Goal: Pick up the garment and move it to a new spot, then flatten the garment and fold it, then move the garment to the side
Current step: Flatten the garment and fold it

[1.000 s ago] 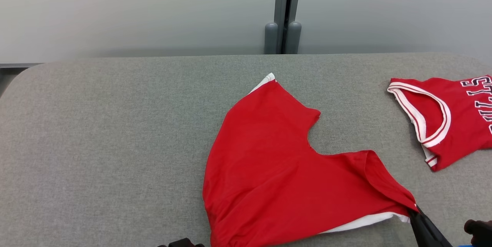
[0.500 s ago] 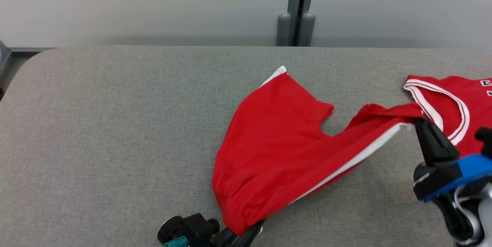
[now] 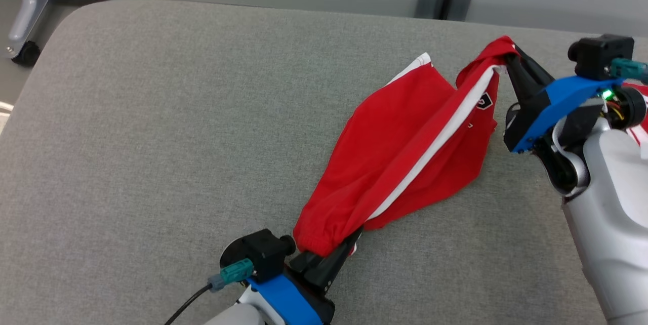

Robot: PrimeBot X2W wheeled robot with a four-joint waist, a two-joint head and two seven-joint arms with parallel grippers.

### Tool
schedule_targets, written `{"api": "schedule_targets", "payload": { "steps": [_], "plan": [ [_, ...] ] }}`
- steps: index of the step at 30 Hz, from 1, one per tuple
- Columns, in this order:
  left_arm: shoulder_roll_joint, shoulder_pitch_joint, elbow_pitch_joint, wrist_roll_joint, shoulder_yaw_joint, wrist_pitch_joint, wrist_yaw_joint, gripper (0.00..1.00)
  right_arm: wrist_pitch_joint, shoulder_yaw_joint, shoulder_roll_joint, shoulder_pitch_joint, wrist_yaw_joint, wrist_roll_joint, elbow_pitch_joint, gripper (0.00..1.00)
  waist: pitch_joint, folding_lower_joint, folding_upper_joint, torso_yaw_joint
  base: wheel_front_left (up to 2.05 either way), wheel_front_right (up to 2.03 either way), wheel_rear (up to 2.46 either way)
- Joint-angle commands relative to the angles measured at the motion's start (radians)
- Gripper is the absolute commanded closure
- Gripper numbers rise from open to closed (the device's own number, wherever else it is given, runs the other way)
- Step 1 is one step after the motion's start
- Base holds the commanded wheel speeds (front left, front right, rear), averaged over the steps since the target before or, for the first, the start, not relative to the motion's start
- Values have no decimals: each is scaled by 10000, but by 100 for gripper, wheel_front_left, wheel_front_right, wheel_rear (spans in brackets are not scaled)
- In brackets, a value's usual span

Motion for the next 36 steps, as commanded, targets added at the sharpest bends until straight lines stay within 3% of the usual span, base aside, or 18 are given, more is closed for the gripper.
{"api": "schedule_targets", "payload": {
  "steps": [1, 10, 15, 16, 17, 18, 24, 31, 36],
  "plan": [
    [-106, -209, 81, -37, 116, -70, -63, 100, -99, 68, 42, -395, 3, -94, 300, 100, 346, -3, -3, 282, 0, 0, 0],
    [-620, -744, 825, -510, 905, -152, -174, 100, -838, 529, 323, -2382, 3, -555, 2917, 100, 1131, -3, -3, 586, 0, 0, 0],
    [-804, -905, 1032, -241, 1020, -152, -190, 100, -1233, 655, 459, -3075, 3, -718, 4050, 100, 1350, -3, -3, 648, 0, 0, 0],
    [-827, -936, 1028, -162, 1030, -153, -187, 69, -1352, 717, 491, -3153, 3, -764, 4213, 65, 1363, -3, -3, 651, 0, 0, 0],
    [-838, -934, 1026, -100, 1060, -154, -176, 6, -1451, 776, 511, -3220, 3, -789, 4380, 9, 1364, -3, -3, 652, 0, 0, 0],
    [-865, -902, 1036, -44, 1091, -154, -161, 0, -1550, 824, 525, -3275, 3, -778, 4529, 0, 1352, -3, -3, 649, 0, 0, 0],
    [-810, -353, 831, 400, 1514, -154, -162, 0, -2018, 1324, 367, -3207, 3, -633, 5173, 0, 1086, -3, -3, 606, 0, 0, 0],
    [-442, 728, 126, 705, 1892, -157, -152, 0, -2317, 1953, -280, -2635, 3, -142, 5502, 0, 720, -3, -3, 763, 0, 0, 0],
    [-433, 1449, -924, 1195, 3099, -154, 228, 0, -2271, 2311, -674, -2242, 3, 170, 5690, 0, 548, -3, -3, 894, 0, 0, 0]
  ]
}}
